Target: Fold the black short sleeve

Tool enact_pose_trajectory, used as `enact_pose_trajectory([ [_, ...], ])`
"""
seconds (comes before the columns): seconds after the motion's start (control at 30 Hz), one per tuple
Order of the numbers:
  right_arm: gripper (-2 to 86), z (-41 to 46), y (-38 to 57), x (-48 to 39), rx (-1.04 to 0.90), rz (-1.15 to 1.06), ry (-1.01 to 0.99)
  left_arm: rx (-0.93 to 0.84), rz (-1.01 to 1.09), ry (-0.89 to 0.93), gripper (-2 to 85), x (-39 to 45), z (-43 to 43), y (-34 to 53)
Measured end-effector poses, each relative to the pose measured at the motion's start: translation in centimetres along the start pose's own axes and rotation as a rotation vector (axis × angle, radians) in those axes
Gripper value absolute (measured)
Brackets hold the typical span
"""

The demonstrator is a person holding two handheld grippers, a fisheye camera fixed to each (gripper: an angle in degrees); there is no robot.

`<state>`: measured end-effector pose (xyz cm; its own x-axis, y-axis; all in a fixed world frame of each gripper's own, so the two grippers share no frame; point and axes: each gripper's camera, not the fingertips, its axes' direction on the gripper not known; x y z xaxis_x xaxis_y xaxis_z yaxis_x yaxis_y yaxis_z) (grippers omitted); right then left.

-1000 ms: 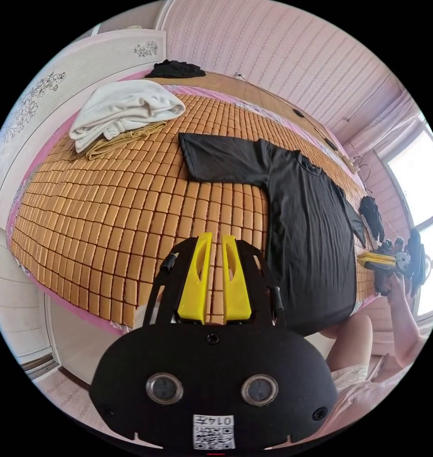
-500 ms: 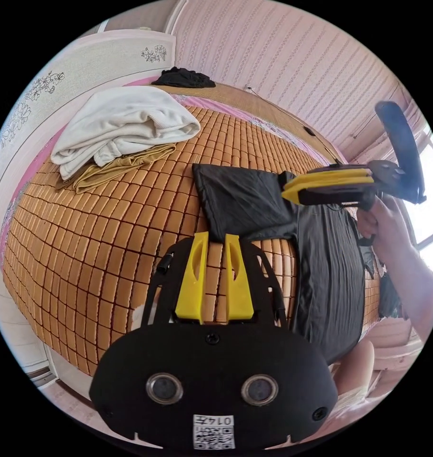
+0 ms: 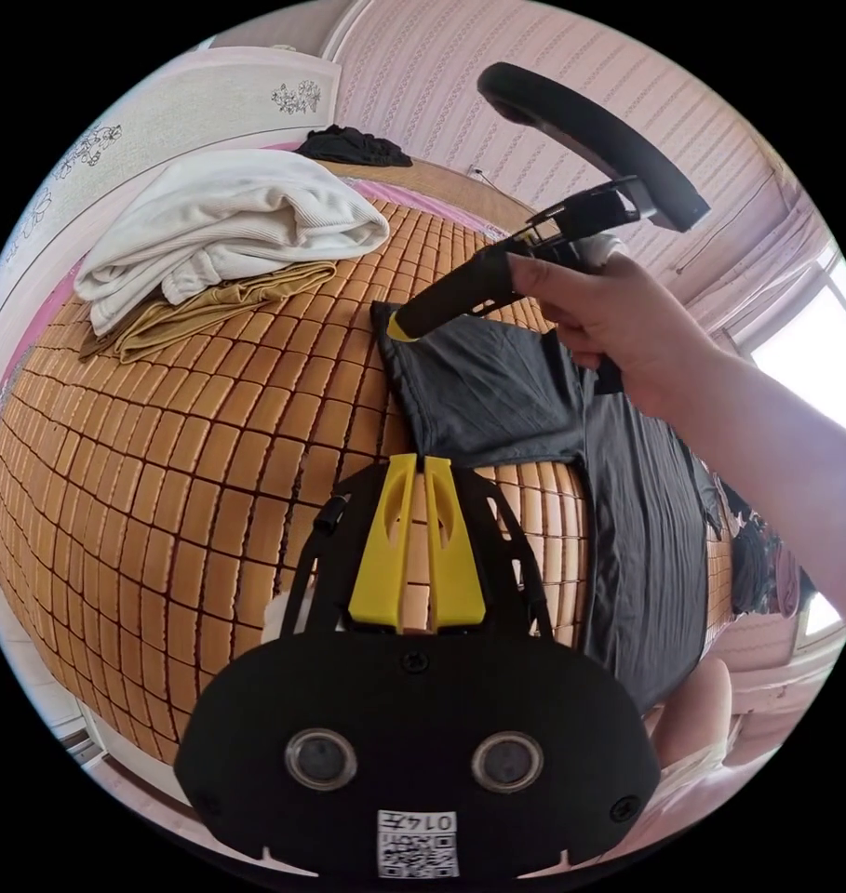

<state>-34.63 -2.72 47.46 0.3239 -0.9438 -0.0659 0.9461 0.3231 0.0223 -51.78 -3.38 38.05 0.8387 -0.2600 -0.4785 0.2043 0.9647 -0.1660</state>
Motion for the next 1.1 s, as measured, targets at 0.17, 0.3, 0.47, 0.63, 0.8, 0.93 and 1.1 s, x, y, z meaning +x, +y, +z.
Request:
enact_pose_trajectory([
  [0.17, 4.7, 1.3, -0.8, -0.8, 0.009, 0.023, 0.041, 0.019, -0.004, 0.0, -0.9, 0.2, 0.2, 0.0],
  [0.3, 1.2, 1.9, -0.2, -1.0, 0.008, -0.015, 0.068, 0.026, -0.029, 0.033, -1.0, 0.2, 0.5, -0.2],
  [0.47, 0.5, -0.4, 3.7, 1.7, 0.169, 0.077, -0.011, 0.091, -0.004, 0.028, -1.0, 2.2, -0.4, -1.2],
  [0.63, 0.5, -7.4, 16.0, 6.7, 0.481, 0.267, -0.104, 0.283, 0.201, 0.169, -0.9, 8.2, -3.5, -2.6],
  [0.8, 1.2, -10.0, 33.4, 7.5, 0.583, 0.484, -0.061, 0.316, 0.515, 0.397, -0.6, 19.2, -4.6, -1.6],
  [0.93, 3.5, -3.0, 43.8, 7.7, 0.368, 0.714, -0.046, 0.057, 0.567, 0.418, 3.0, 26.2, 1.2, 0.7],
  [1.1, 7.4, 1.7, 48.0, 6.5, 0.197, 0.792, 0.051, -0.143, 0.575, 0.296, 4.2, 30.7, 5.5, 1.6],
])
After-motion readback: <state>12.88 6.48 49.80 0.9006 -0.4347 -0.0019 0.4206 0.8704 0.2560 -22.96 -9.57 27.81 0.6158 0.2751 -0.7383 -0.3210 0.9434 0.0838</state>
